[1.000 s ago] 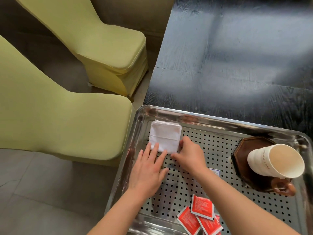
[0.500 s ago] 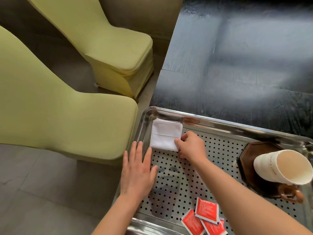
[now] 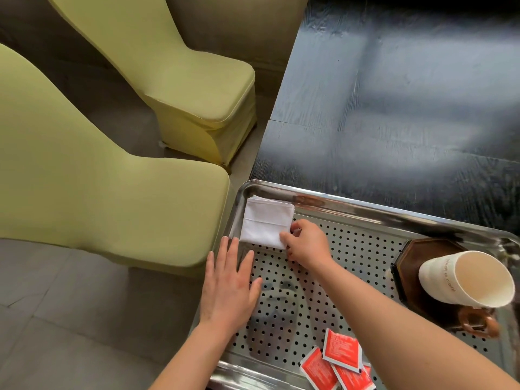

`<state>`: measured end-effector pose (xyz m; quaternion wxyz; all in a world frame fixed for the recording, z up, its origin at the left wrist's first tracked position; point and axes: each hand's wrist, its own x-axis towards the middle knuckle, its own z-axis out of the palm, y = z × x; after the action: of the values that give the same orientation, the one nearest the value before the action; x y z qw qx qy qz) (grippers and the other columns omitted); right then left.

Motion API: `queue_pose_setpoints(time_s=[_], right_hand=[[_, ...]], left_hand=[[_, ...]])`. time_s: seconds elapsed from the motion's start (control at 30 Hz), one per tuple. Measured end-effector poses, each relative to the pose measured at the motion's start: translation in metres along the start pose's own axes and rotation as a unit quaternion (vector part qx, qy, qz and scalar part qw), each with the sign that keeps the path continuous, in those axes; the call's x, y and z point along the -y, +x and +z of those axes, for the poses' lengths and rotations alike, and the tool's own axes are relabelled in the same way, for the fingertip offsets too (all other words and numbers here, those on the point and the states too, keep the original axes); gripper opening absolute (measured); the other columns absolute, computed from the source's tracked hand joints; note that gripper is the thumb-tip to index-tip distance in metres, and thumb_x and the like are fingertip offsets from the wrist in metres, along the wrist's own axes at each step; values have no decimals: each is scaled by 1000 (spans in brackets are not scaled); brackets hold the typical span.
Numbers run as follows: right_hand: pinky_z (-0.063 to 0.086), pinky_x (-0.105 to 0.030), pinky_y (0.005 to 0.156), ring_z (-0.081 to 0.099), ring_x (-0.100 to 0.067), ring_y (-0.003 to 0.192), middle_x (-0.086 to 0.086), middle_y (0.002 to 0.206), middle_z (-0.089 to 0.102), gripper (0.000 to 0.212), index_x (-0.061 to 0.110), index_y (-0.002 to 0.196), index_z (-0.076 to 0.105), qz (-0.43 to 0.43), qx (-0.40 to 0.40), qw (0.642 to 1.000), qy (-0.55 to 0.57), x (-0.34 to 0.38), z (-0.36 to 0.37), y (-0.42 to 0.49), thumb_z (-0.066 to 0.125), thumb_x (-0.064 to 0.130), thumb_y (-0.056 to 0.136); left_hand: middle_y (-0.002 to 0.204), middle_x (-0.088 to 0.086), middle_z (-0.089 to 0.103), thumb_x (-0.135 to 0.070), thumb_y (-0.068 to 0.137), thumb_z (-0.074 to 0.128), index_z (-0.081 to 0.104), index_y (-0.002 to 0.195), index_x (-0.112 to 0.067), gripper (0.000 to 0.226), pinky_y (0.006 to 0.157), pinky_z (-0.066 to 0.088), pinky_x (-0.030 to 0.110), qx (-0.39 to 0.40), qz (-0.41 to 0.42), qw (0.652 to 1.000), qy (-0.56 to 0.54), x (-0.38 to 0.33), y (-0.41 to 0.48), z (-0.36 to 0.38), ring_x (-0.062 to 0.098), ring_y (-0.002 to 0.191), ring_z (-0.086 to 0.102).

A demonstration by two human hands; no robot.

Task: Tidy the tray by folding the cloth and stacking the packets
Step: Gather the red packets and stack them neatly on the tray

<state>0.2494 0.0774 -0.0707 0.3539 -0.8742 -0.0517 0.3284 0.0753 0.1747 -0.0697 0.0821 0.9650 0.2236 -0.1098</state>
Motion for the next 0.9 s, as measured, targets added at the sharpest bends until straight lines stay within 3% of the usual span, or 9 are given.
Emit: queue_pose_setpoints(time_s=[0.13,0.27,0.47,0.67,0.9], right_hand=[[62,-47,74,73,-22,73,0,85,70,25,16,115,62,-3,19,999,29,-6,-3,-5,66,28,93],[62,-43,76,72,-18,74,-2,96,68,34,18,125,59,-6,21,1000,22,-19,-16,-16,66,26,93],[62,-43,75,73,-19,74,-2,92,70,26,18,119,62,-4,12,999,37,-44,-41,-43,66,23,93],[63,-32,65,71,-13,71,1,89,70,23,21,116,64,-2,-22,998,62,-70,-71,-83,67,22,93],[62,-40,74,70,-10,71,5,84,70,19,22,109,66,40,-84,991,92,-119,-101,-137,69,26,90]], left_hand=[[167,9,0,-56,98,33,29,153,-28,63,123,0,52,2,1,1000,-10,-1,0,-2,26,151,-20],[167,11,4,-55,97,36,27,154,-29,63,121,-3,56,10,-3,1000,3,-6,1,-7,29,152,-14],[163,12,23,-50,94,43,35,149,-27,60,121,8,57,1,18,1000,-11,-22,2,-12,31,153,9],[165,8,15,-52,95,38,24,153,-32,63,122,6,53,38,24,998,-37,-48,-3,-14,26,153,5],[164,5,19,-48,97,46,24,154,-29,64,119,25,45,102,41,983,-145,-115,-25,-19,22,150,17]])
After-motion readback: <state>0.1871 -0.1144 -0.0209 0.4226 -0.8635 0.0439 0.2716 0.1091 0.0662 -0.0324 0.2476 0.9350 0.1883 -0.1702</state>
